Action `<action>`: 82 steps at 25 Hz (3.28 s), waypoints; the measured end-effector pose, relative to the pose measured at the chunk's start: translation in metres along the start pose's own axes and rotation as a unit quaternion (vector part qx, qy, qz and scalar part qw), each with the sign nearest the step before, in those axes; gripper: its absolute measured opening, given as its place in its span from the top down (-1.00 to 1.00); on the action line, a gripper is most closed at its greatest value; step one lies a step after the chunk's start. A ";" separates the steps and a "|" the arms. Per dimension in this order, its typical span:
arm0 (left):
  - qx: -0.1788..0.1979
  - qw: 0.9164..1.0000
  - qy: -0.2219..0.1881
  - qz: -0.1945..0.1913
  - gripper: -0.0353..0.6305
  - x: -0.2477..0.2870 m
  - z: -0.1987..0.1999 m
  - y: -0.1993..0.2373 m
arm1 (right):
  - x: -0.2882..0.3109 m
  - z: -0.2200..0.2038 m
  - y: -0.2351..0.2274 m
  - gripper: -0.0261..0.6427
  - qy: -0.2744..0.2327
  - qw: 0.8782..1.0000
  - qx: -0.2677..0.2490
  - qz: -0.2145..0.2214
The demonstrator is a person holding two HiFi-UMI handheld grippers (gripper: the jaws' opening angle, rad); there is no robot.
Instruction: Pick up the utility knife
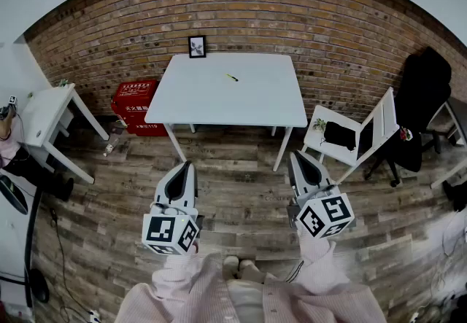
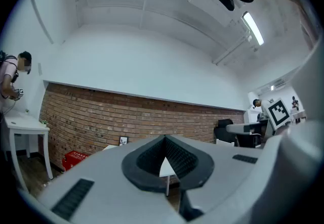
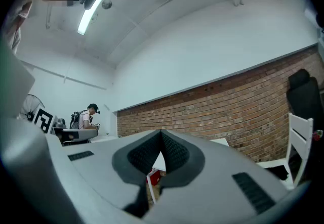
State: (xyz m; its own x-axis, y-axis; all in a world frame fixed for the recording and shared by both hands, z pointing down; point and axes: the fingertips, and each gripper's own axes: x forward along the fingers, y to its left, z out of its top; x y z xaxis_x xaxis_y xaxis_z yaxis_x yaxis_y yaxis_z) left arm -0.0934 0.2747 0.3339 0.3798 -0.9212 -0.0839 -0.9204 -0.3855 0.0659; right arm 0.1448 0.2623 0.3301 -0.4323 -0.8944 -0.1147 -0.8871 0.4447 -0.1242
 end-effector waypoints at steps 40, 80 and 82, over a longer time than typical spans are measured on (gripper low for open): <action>-0.015 0.999 0.029 0.036 0.91 0.050 -0.037 0.026 | 0.065 -0.040 -0.049 0.44 0.032 0.999 0.006 0.002; -0.033 0.999 0.042 0.007 0.91 0.268 -0.063 0.177 | 0.298 -0.088 -0.116 0.44 0.067 0.997 0.016 -0.020; -0.035 0.998 0.044 0.009 0.91 0.272 -0.065 0.181 | 0.305 -0.090 -0.118 0.44 0.069 0.997 0.014 -0.021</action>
State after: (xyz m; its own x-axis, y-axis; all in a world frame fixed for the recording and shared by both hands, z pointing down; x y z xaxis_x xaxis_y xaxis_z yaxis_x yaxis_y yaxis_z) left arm -0.1509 -0.0495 0.3878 0.3735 -0.9276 0.0062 -0.9194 -0.3692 0.1355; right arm 0.1036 -0.0672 0.3981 -0.4141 -0.9098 0.0279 -0.9010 0.4054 -0.1542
